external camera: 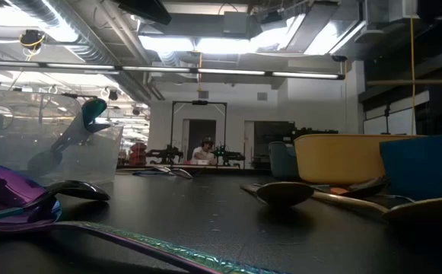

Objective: Sort silverware by color (type)
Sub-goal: Put the yellow spoon into the blue bin

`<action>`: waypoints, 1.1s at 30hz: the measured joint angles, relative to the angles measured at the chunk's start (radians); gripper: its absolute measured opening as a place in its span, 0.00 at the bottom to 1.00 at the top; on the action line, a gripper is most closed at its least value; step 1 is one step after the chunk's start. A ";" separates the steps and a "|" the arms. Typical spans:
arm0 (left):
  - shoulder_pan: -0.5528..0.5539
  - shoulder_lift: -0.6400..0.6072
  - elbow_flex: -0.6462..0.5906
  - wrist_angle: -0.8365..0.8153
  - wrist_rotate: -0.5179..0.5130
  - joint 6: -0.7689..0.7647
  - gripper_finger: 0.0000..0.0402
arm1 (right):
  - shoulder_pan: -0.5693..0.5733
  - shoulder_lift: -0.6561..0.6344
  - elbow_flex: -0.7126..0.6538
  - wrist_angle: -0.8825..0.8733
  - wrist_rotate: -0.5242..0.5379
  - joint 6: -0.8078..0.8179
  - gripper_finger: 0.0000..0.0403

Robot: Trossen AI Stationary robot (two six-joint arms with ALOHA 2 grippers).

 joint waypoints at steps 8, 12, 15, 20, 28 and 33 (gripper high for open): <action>0.000 0.000 0.000 0.000 0.000 0.000 0.25 | 0.064 0.000 -0.134 0.177 0.000 0.088 0.00; 0.000 0.000 0.000 0.000 0.000 -0.002 0.25 | 0.066 0.000 -0.197 0.276 0.000 0.089 0.00; 0.000 0.000 0.000 0.000 0.000 -0.005 0.25 | 0.065 0.000 -0.240 0.346 -0.001 0.089 0.00; 0.000 0.000 0.000 0.000 0.000 -0.005 0.25 | 0.065 0.000 -0.273 0.387 -0.043 0.088 0.00; 0.000 0.000 0.000 0.000 0.000 -0.005 0.25 | 0.065 0.000 -0.284 0.388 -0.110 0.089 0.00; 0.000 0.000 0.000 0.001 0.000 -0.005 0.25 | 0.065 0.000 -0.283 0.388 -0.111 0.088 0.00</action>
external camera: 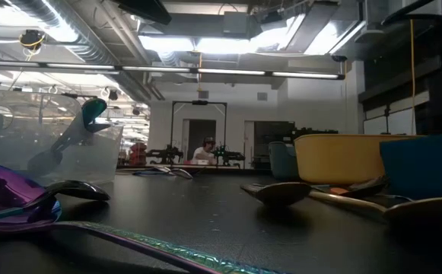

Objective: Sort silverware by color (type)
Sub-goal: Put the yellow spoon into the blue bin

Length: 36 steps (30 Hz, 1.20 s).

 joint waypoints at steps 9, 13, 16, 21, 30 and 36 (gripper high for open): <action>0.000 0.000 0.000 0.000 0.000 0.000 0.25 | 0.000 0.000 0.000 -0.001 -0.002 0.000 0.04; 0.000 0.000 0.000 0.000 0.000 0.000 0.25 | 0.000 0.000 0.000 -0.001 -0.002 0.000 0.12; 0.000 0.000 0.000 0.000 0.000 0.000 0.25 | -0.001 0.000 0.000 -0.001 -0.002 0.000 0.18; 0.000 0.000 0.000 0.000 0.000 0.001 0.25 | 0.000 0.000 0.000 -0.001 -0.002 0.000 0.23; 0.000 0.000 0.000 0.001 0.000 0.001 0.25 | 0.000 0.000 0.000 -0.001 -0.002 0.000 0.23; 0.000 0.000 0.000 0.001 0.000 0.001 0.25 | 0.000 0.000 0.000 -0.001 -0.002 0.000 0.23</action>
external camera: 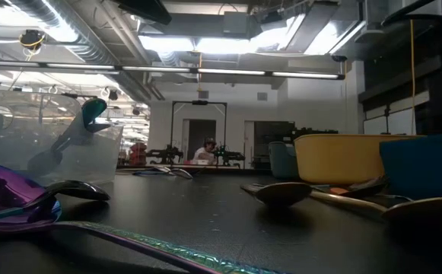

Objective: Sort silverware by color (type)
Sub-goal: Put the yellow spoon into the blue bin

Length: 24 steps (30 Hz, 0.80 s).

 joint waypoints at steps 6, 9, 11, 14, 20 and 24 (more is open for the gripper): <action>0.000 0.000 0.000 0.000 0.000 0.000 0.25 | 0.000 0.000 0.005 -0.004 -0.008 -0.019 0.23; 0.000 0.000 0.000 0.000 0.000 0.000 0.25 | 0.000 -0.006 0.041 -0.029 -0.034 -0.087 0.23; 0.000 0.000 0.000 0.000 0.000 0.000 0.25 | 0.000 -0.006 0.084 -0.048 -0.027 -0.147 0.23; 0.000 0.000 0.000 0.001 0.000 0.000 0.25 | 0.000 -0.006 0.162 -0.075 -0.008 -0.281 0.23; 0.000 0.000 0.000 0.001 0.000 0.000 0.25 | 0.000 -0.006 0.320 -0.038 0.011 -0.763 0.23; 0.000 0.000 0.000 0.001 0.000 0.000 0.25 | 0.000 -0.006 0.388 0.041 0.011 -1.125 0.24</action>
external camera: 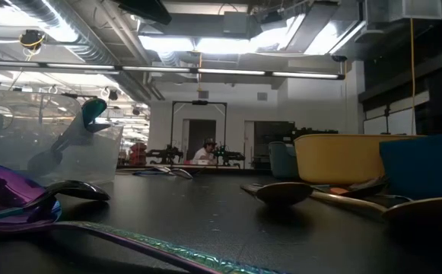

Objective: Sort silverware by color (type)
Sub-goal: Put the yellow spoon into the blue bin

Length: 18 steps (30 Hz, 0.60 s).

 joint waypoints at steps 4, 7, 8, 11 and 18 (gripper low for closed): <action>0.000 0.000 0.000 0.000 0.006 0.000 0.25 | 0.000 0.000 0.019 0.118 -0.002 -0.301 0.24; 0.000 0.000 0.000 0.000 0.007 0.000 0.25 | 0.000 0.002 0.019 0.193 -0.002 -0.469 0.24; 0.000 0.000 0.000 0.000 0.007 0.000 0.25 | 0.000 0.005 0.020 0.208 -0.002 -0.516 0.24; 0.000 0.000 0.000 0.000 0.007 0.000 0.25 | -0.002 0.019 0.020 0.220 -0.011 -0.635 0.23; 0.000 0.000 0.000 0.000 0.008 -0.001 0.25 | -0.026 0.096 0.019 0.214 -0.123 -0.845 0.23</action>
